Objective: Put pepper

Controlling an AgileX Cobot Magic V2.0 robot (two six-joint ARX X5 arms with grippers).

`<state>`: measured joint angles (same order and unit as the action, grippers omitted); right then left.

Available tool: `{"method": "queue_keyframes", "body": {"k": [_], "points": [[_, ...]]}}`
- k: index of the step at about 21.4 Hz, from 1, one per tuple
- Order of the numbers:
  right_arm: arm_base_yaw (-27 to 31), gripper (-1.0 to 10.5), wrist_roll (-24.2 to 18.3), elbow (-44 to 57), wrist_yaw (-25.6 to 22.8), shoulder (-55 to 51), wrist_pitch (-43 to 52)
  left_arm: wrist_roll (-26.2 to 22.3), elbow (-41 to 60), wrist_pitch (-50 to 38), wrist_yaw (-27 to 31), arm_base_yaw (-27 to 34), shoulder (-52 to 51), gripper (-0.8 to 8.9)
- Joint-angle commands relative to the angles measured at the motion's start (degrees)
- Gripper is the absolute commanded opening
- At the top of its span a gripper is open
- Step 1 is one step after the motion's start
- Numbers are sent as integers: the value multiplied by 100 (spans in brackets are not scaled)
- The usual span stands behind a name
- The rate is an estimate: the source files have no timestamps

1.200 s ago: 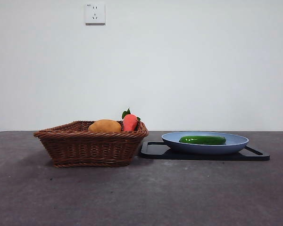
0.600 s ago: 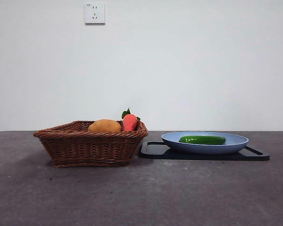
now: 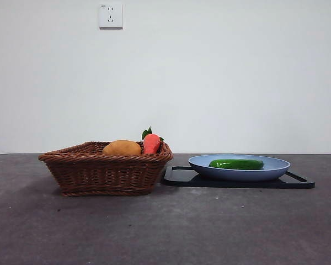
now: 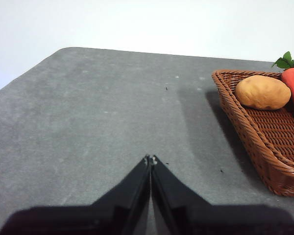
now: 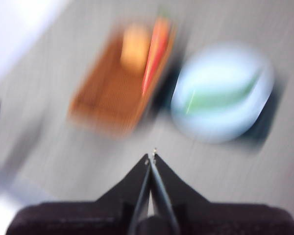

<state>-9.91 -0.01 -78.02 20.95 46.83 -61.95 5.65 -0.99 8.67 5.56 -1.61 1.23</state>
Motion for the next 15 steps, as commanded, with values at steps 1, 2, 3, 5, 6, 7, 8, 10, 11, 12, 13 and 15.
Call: {"method": "queue_keyframes", "body": {"k": [1,2,3,5,6,7,8,10,11,12,13,15], "points": [[240,11,96,579,11,-590,970,37,61,-50,7,20,-26,8],[348,11,105,1029,-22,-920,1423,37,61,-48,7,20,-26,8],[422,11,98,1528,-50,-1241,1926,37,61,-50,4,20,-26,8],[472,11,52,2675,-68,-1906,3126,37,61,-48,9,20,-26,8],[472,11,37,3300,-186,-2260,3738,37,61,-48,11,20,-26,8],[472,11,39,3825,-291,-2538,4216,37,61,-48,11,20,-26,8],[472,11,76,4199,-354,-2732,4546,37,61,-50,11,20,-26,8],[483,11,170,4863,-358,-3053,5073,37,61,-48,13,20,-26,8],[498,11,225,5176,-417,-3220,5263,37,61,-50,13,20,-26,8],[498,11,302,5462,-579,-3370,5401,37,61,-48,13,20,-26,8],[498,11,330,5674,-730,-3491,5466,37,61,-50,13,20,-26,8],[498,11,374,6109,-962,-3738,5475,37,61,-48,15,20,-26,8]]}}
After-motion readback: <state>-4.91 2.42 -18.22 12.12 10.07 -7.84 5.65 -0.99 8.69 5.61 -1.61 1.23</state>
